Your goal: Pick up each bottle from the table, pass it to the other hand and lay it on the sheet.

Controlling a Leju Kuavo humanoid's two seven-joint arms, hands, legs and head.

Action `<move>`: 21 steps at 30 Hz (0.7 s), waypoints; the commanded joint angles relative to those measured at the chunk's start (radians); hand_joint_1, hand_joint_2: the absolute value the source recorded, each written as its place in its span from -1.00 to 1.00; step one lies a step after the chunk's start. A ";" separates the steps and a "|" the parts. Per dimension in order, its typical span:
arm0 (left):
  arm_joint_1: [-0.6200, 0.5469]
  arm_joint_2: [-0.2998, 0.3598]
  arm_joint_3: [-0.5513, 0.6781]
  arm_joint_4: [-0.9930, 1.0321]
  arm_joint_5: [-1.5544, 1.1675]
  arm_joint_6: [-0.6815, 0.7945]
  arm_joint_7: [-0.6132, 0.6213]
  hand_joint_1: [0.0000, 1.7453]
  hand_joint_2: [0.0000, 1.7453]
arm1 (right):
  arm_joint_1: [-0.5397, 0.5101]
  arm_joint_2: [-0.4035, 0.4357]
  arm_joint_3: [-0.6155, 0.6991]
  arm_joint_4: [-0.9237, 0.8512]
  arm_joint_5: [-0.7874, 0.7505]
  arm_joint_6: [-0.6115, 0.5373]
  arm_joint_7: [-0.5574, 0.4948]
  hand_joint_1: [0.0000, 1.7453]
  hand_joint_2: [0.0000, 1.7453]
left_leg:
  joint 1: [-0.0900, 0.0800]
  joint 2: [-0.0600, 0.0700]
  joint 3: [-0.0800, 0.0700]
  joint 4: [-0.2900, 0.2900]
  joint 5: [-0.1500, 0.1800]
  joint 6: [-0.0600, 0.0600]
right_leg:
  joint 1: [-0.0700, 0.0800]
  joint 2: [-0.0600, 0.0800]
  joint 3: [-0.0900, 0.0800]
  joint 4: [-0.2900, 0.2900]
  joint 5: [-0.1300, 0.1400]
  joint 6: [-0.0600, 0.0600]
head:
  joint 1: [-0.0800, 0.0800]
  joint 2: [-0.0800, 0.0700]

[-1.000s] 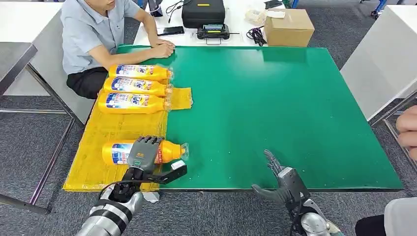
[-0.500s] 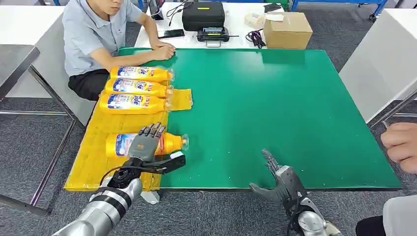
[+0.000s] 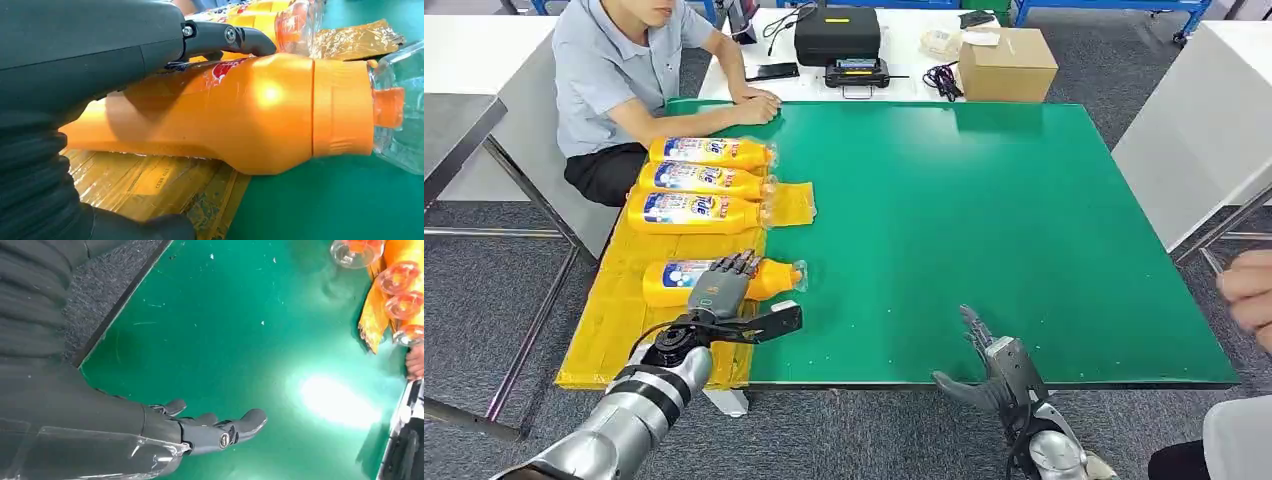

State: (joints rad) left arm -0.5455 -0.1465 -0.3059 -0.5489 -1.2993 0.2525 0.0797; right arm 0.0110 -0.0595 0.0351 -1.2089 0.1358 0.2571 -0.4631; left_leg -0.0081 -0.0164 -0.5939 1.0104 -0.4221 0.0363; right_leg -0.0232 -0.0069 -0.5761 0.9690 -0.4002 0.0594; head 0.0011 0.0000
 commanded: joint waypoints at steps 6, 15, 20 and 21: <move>0.068 0.028 -0.049 0.097 0.015 -0.033 -0.015 -1.00 1.00 | -0.034 0.025 -0.028 0.075 0.006 -0.003 0.001 -1.00 1.00 | 0.001 0.007 0.004 -0.003 -0.001 -0.002 | 0.001 0.006 0.001 -0.002 0.001 -0.003 | 0.000 0.000; 0.213 0.041 -0.201 -0.325 0.048 0.110 -0.057 -1.00 1.00 | 0.047 0.046 -0.099 -0.014 0.005 -0.020 -0.037 -1.00 1.00 | 0.001 0.003 0.002 -0.001 -0.001 -0.002 | 0.001 0.002 0.001 -0.002 0.000 -0.003 | 0.000 0.000; 0.349 0.054 -0.273 -0.670 0.132 0.333 -0.172 -1.00 1.00 | 0.107 0.098 -0.125 -0.151 0.025 -0.079 -0.074 -1.00 1.00 | 0.001 0.002 -0.004 0.001 -0.002 -0.002 | 0.001 0.002 -0.005 0.001 -0.002 -0.002 | 0.000 0.000; 0.368 0.053 -0.282 -0.712 0.153 0.363 -0.196 -1.00 1.00 | 0.113 0.105 -0.126 -0.167 0.026 -0.095 -0.069 -1.00 1.00 | 0.001 0.003 -0.005 0.002 -0.003 -0.003 | 0.001 0.003 -0.006 0.001 -0.002 -0.003 | 0.000 0.000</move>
State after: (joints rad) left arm -0.3547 -0.1411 -0.4430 -0.8353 -1.2291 0.4488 -0.0149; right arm 0.0651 -0.0309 -0.0279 -1.2387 0.1446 0.2281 -0.5284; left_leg -0.0083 -0.0169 -0.6005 1.0106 -0.4222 0.0364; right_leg -0.0234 -0.0067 -0.5834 0.9690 -0.4005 0.0598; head 0.0015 0.0000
